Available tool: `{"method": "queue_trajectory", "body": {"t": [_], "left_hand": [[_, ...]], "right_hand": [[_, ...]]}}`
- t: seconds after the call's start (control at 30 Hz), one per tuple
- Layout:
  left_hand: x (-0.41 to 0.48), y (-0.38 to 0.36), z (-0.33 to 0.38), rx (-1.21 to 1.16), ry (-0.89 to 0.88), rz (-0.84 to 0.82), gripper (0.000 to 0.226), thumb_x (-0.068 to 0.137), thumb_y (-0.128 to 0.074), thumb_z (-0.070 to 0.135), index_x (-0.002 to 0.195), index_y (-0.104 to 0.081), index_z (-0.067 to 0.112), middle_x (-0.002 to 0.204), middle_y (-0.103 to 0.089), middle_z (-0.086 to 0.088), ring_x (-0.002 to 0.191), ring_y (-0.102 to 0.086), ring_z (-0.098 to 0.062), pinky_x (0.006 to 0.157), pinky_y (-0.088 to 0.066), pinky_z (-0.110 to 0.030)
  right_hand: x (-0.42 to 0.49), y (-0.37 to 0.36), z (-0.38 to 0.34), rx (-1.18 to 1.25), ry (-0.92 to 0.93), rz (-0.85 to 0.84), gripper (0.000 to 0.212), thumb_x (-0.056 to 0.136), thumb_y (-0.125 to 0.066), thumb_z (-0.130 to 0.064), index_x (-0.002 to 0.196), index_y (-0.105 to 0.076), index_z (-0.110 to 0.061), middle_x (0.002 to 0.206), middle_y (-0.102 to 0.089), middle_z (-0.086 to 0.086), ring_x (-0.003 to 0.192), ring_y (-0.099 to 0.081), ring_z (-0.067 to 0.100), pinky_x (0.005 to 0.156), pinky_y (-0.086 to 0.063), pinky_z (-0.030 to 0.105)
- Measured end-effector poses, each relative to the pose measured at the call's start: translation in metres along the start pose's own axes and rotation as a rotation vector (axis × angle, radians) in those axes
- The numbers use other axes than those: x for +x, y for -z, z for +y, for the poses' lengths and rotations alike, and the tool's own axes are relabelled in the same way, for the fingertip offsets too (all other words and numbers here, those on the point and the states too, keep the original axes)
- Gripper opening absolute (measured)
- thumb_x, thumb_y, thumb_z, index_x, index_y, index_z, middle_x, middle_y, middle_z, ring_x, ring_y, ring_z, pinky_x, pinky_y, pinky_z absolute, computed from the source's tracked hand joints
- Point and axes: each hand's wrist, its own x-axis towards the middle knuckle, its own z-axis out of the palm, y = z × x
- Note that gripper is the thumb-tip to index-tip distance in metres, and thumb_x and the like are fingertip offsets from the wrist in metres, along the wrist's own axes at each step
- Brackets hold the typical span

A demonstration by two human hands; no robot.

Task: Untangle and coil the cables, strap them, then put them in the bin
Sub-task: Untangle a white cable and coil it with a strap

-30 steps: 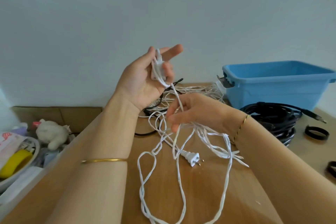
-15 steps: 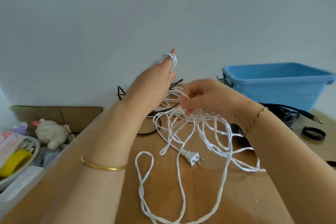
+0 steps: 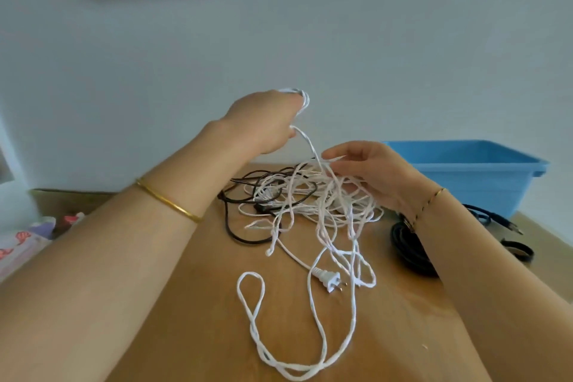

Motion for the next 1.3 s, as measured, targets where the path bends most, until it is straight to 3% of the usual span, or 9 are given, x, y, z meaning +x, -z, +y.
{"method": "queue_trajectory", "body": {"t": [0.2,0.3,0.43,0.63,0.77,0.9,1.03,1.17,1.3], "left_hand": [[0.007,0.032,0.013,-0.09,0.243,0.315,0.011,0.095,-0.047,0.01,0.103,-0.045,0.017,0.119,-0.056,-0.008,0.088,-0.05,-0.034,0.068,-0.029,-0.031],[0.011,0.059,0.02,-0.099,0.336,0.451,0.024,0.096,-0.044,0.008,0.12,-0.047,0.012,0.121,-0.058,-0.012,0.103,-0.054,-0.039,0.07,-0.029,-0.033],[0.014,0.086,0.019,-0.114,0.429,0.566,0.026,0.098,-0.042,0.007,0.123,-0.046,0.012,0.123,-0.057,-0.011,0.109,-0.054,-0.037,0.071,-0.03,-0.033],[0.009,0.073,0.027,-0.144,0.4,0.361,0.024,0.097,-0.042,0.01,0.121,-0.046,0.01,0.12,-0.058,-0.015,0.107,-0.054,-0.038,0.071,-0.031,-0.033],[0.012,0.063,0.034,-0.234,0.387,0.305,0.008,0.096,-0.043,0.011,0.104,-0.045,0.014,0.117,-0.058,-0.014,0.1,-0.054,-0.036,0.071,-0.033,-0.032],[0.017,0.052,0.041,-0.275,0.361,0.282,0.015,0.099,-0.044,0.02,0.108,-0.05,0.011,0.114,-0.059,-0.012,0.103,-0.054,-0.035,0.072,-0.033,-0.031],[0.014,0.031,0.034,-0.295,0.283,0.22,0.027,0.097,-0.044,0.025,0.074,-0.036,0.014,0.073,-0.046,-0.002,0.075,-0.044,-0.028,0.06,-0.029,-0.031],[-0.004,0.008,0.032,-0.526,0.16,-0.161,0.031,0.098,-0.048,0.032,0.076,-0.051,0.011,0.06,-0.052,-0.002,0.045,-0.046,-0.016,0.045,-0.037,-0.023],[-0.025,-0.009,0.035,-1.303,0.144,-0.612,0.047,0.089,-0.058,0.033,0.119,-0.056,-0.004,0.05,-0.037,0.005,0.032,-0.027,-0.003,0.03,-0.021,-0.014]], "right_hand": [[0.005,0.008,0.008,0.144,-0.072,0.287,0.013,0.087,-0.054,0.012,0.094,-0.062,0.004,0.066,-0.059,0.016,0.04,-0.056,0.013,0.042,-0.052,0.022],[0.007,0.011,0.025,-0.066,-0.167,0.363,0.024,0.085,-0.047,0.018,0.095,-0.062,0.003,0.063,-0.056,0.013,0.043,-0.057,0.017,0.039,-0.048,0.022],[0.004,0.022,0.057,-0.636,-0.289,0.303,0.024,0.088,-0.047,0.008,0.095,-0.067,-0.005,0.089,-0.066,0.013,0.077,-0.068,0.03,0.07,-0.059,0.04],[-0.007,0.023,0.027,-0.404,0.052,0.579,0.031,0.09,-0.043,0.003,0.104,-0.069,-0.005,0.1,-0.069,0.011,0.089,-0.062,0.024,0.083,-0.052,0.035],[-0.029,0.002,-0.032,0.094,0.188,0.264,0.024,0.099,-0.045,-0.022,0.096,-0.066,-0.011,0.095,-0.071,0.009,0.088,-0.066,0.019,0.082,-0.052,0.031],[-0.036,-0.01,-0.051,-0.244,0.19,0.094,0.02,0.094,-0.055,-0.026,0.096,-0.067,-0.01,0.085,-0.073,0.002,0.084,-0.065,0.016,0.082,-0.05,0.036],[-0.035,-0.011,-0.042,-0.153,0.319,0.194,0.016,0.092,-0.054,-0.007,0.085,-0.066,-0.014,0.06,-0.062,-0.001,0.074,-0.064,0.024,0.074,-0.049,0.039],[-0.033,0.005,-0.034,0.146,0.405,0.335,0.019,0.092,-0.053,-0.004,0.082,-0.065,-0.015,0.057,-0.048,-0.001,0.053,-0.049,0.013,0.062,-0.05,0.032],[-0.023,0.018,-0.017,0.205,0.304,0.328,0.026,0.091,-0.048,0.002,0.081,-0.066,-0.014,0.059,-0.044,0.002,0.051,-0.042,0.013,0.055,-0.044,0.029]]}}
